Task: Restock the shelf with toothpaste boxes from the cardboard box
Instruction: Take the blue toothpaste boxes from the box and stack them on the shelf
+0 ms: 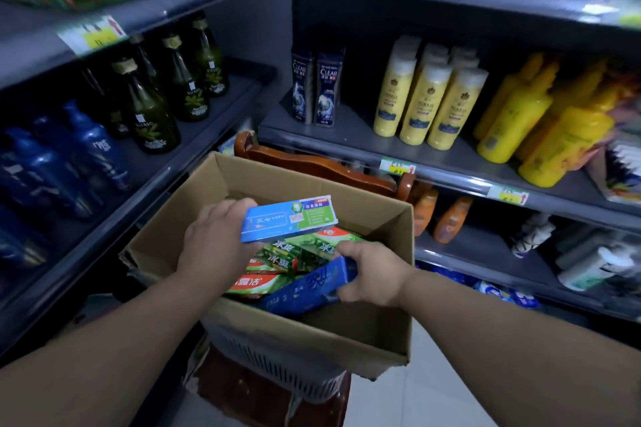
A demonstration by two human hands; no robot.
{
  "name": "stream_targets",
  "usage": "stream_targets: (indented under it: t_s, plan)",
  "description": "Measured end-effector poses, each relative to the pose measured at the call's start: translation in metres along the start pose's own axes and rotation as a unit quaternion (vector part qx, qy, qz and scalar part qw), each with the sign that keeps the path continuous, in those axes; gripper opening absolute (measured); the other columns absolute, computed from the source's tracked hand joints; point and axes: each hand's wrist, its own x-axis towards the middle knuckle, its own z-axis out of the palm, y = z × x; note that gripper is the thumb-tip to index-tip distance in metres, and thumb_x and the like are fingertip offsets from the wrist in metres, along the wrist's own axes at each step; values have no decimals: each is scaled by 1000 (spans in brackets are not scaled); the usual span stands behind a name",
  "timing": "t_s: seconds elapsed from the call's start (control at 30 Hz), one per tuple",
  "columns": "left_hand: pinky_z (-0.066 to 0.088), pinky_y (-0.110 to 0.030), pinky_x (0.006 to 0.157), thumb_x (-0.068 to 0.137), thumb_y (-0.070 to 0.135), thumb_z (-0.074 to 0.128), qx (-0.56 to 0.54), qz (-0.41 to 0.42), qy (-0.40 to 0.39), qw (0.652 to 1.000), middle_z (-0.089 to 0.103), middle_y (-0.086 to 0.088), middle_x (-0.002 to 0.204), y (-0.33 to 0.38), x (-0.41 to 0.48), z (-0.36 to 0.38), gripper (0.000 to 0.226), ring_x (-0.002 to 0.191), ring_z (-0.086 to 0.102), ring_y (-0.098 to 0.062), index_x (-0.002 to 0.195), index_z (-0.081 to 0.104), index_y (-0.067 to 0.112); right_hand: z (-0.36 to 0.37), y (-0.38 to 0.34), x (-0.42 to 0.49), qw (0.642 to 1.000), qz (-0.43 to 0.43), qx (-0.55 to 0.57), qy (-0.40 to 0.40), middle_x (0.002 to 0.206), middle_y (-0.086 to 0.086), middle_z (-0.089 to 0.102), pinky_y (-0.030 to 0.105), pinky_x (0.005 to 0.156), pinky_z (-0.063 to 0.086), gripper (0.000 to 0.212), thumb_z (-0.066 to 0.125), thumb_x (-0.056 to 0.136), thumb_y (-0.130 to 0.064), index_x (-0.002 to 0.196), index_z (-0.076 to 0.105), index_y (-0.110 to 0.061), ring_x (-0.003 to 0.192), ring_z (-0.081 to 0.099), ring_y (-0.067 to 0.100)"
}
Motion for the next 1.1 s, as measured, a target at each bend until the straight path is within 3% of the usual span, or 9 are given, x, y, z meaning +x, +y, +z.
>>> stream_targets:
  t_s: [0.17,0.27,0.37,0.5,0.6,0.67,0.87,1.0,1.1]
  plan:
    - [43,-40,86,71,34,77,-7,-13,43,999,55,6,103,9,-21,-25,47,103,50,-24,111,53,30,-18,-13,-33,988,-58,138,48,85,-5,67,32,78,54,35,84,68,-6,86,60,-24,77,62,11]
    - [42,-41,90,68,35,80,-6,-27,72,997,58,3,107,15,-38,-37,53,104,51,-25,114,54,28,-27,-20,-55,969,-83,220,81,86,3,65,28,71,49,36,82,70,3,95,59,-9,75,56,11]
    - [38,-40,91,69,34,79,-22,-46,92,994,59,1,109,20,-59,-48,54,104,50,-26,116,52,27,-39,-28,-76,948,-102,287,96,86,5,66,20,64,51,35,78,74,6,98,59,-11,73,59,10]
    - [33,-37,92,74,26,78,-65,-77,148,984,57,-1,116,32,-93,-72,54,110,45,-28,121,53,23,-49,-44,-98,914,-123,374,98,90,1,72,25,70,58,32,75,79,3,104,58,-8,78,69,11]
    - [32,-35,89,77,22,76,-90,-97,178,975,55,-4,116,40,-115,-99,52,109,40,-27,124,54,21,-54,-59,-106,892,-131,422,99,104,9,73,40,82,59,33,73,82,-2,110,58,-11,92,71,24]
    - [34,-36,88,77,24,76,-94,-105,190,972,56,-5,116,37,-124,-119,53,107,43,-28,125,54,21,-57,-74,-109,874,-138,456,95,106,10,72,42,81,58,33,72,84,-5,113,59,-14,90,71,24]
    - [41,-37,89,75,31,79,-94,-133,258,952,59,-1,115,7,-151,-192,55,105,53,-27,124,54,25,-66,-140,-117,820,-188,539,46,90,3,73,23,48,52,23,62,91,-5,112,61,-16,69,70,12]
    - [53,-41,82,77,32,77,-131,-156,296,933,62,3,111,-23,-173,-241,51,89,63,-26,122,52,31,-56,-197,-113,812,-225,538,16,93,5,72,25,48,53,20,61,92,-9,110,61,-16,70,71,15]
    - [41,-32,85,80,28,75,-109,-169,336,920,57,5,114,-50,-194,-274,53,103,55,-22,128,51,26,-40,-251,-103,799,-242,551,-14,96,9,70,30,54,58,22,60,91,-13,113,59,-14,74,71,17]
